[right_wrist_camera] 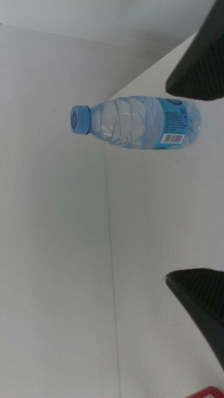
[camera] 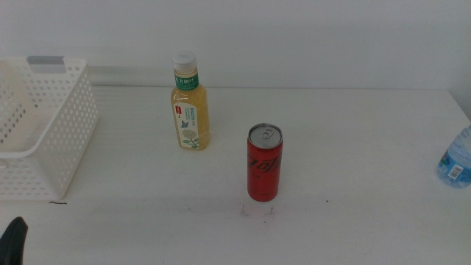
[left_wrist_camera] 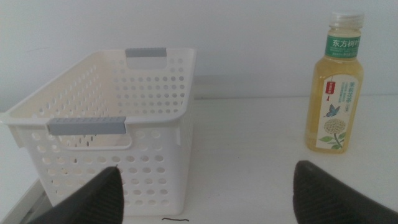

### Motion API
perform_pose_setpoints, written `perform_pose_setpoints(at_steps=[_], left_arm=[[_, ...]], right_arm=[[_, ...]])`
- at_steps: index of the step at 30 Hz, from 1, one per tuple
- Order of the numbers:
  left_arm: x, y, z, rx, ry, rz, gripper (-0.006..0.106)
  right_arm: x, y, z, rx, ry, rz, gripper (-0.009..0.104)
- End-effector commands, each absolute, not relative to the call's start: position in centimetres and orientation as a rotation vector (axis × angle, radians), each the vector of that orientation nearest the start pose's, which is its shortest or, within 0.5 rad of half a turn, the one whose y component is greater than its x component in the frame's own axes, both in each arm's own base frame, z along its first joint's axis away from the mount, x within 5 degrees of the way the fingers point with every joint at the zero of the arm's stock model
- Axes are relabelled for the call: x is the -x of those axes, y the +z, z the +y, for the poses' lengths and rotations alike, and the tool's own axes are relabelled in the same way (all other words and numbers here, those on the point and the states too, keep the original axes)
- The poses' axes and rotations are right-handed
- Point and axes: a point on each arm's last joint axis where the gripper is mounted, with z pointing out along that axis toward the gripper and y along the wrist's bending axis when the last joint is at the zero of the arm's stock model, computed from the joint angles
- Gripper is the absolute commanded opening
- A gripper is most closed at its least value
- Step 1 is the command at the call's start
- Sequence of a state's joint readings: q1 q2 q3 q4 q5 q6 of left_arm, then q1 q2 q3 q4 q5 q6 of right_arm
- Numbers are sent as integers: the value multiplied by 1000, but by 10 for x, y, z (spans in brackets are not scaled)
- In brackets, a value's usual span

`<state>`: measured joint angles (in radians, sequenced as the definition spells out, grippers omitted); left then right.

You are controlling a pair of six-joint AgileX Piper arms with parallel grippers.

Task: Use arms to grab the bottles and put them into the dustbin to the left of the table.

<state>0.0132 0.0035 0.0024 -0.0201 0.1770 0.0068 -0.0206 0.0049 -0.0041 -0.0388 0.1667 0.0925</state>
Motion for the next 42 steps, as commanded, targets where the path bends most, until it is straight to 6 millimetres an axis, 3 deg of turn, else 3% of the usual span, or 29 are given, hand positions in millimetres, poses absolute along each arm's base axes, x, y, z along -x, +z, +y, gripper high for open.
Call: perform_pose_setpoints(at_steps=[1,7,11,15,19,24,30,42], left_arm=[[-56,198,0,18,-6,1650,92],[-57,204,-1,15,-29,1584,92],[-73,212,-10,-91,-131,1549,92],[-95,212,-41,-318,-321,1539,92],[-104,201,-80,-477,-530,1541,92],[-104,186,-106,-525,-558,1560,92],[-108,176,-117,-526,-523,1528,92],[-112,153,-123,-613,-513,1637,92]], right_arm=[[-56,199,-2,-63,6,1639,88],[-56,199,-2,-63,6,1639,88],[-56,199,-2,-63,6,1639,88],[-56,199,-2,-63,6,1639,88],[-56,199,-2,-63,6,1639,88],[-56,199,-2,-63,6,1639,88],[-56,199,-2,-63,6,1639,88],[-56,199,-2,-63,6,1639,88]])
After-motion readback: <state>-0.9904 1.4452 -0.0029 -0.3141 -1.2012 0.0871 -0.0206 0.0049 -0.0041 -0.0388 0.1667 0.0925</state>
